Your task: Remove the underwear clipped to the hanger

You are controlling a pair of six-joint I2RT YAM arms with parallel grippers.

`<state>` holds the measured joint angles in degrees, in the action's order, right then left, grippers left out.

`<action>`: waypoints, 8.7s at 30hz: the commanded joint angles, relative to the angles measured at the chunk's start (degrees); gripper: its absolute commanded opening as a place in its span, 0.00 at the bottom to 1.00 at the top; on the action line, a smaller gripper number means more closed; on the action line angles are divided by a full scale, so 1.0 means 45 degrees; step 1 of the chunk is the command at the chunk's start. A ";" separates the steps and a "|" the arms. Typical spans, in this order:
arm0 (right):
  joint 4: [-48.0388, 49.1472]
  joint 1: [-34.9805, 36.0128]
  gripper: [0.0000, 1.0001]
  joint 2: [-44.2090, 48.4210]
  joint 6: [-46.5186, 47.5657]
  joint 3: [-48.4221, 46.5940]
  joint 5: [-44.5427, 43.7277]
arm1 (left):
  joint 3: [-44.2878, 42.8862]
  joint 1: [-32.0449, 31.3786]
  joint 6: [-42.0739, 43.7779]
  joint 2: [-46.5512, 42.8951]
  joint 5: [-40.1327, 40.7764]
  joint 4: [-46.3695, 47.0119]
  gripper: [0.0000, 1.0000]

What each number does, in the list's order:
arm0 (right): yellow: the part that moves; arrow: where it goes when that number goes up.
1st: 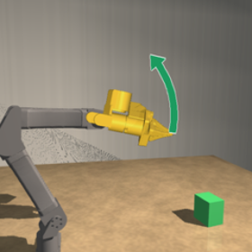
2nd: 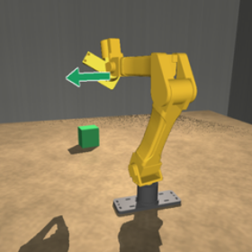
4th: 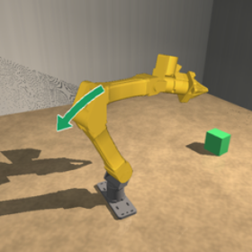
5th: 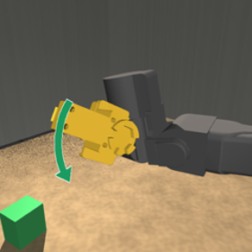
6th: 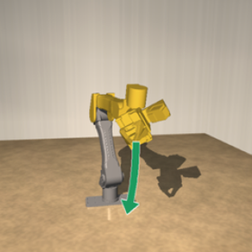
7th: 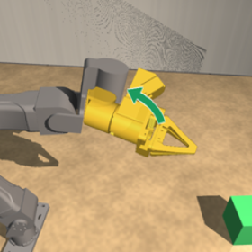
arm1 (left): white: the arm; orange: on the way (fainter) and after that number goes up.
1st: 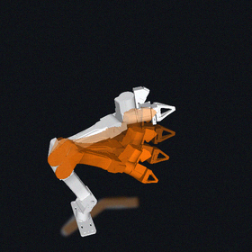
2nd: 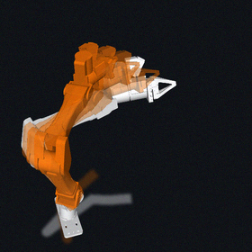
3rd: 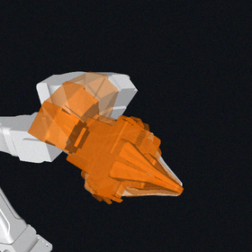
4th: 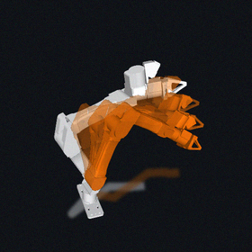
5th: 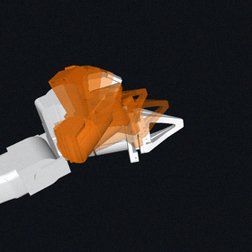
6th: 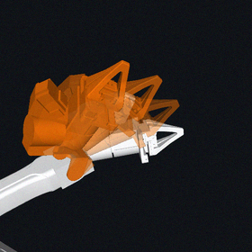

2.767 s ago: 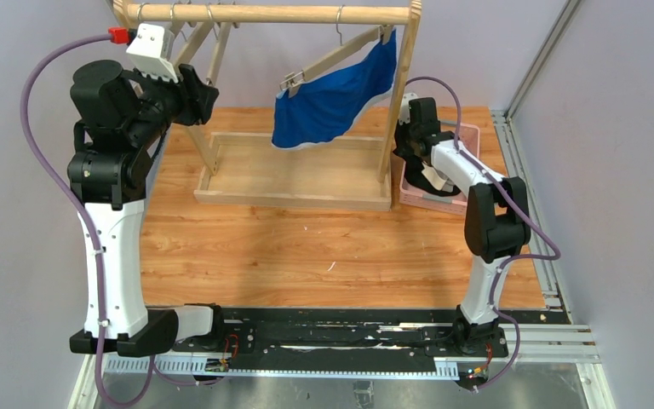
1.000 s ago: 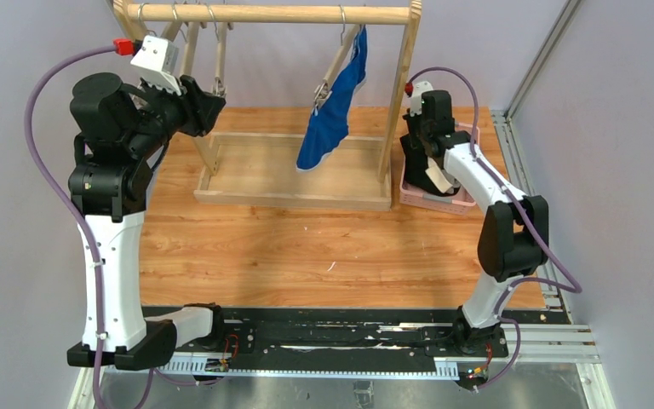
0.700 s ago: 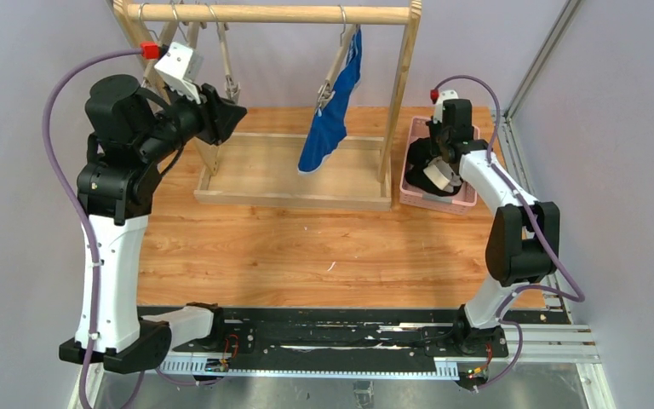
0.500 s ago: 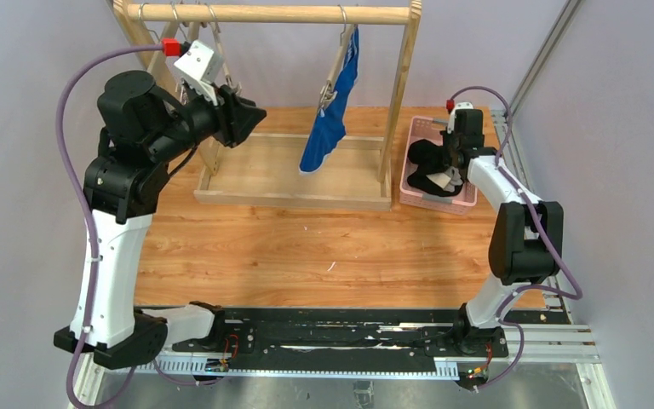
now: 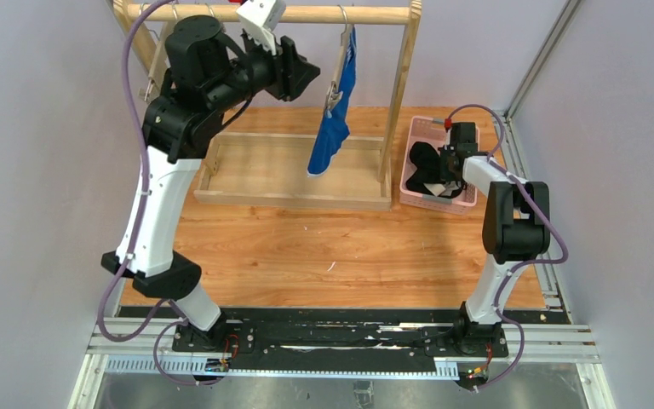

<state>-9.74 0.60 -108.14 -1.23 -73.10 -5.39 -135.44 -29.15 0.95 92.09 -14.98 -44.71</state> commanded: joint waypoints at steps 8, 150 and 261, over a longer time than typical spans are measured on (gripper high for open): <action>-0.0673 -0.0114 0.15 -0.0027 -0.0522 -0.0084 0.0503 | -0.1231 -0.0631 -0.0968 0.1670 0.0557 0.1651 0.51; 0.1799 0.3562 0.73 0.8305 0.0529 0.1507 1.8797 | 1.1826 -0.1775 0.2938 -0.7462 -0.3538 -0.2329 0.00; 2.0655 0.4122 0.67 0.7916 -1.3912 0.5491 1.2214 | 2.1068 -0.1775 -0.8529 -0.7040 -0.2839 2.3371 0.00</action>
<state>67.94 18.31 -70.37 -54.28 -47.13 47.16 -40.27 -36.71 -30.35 57.56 -27.70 44.03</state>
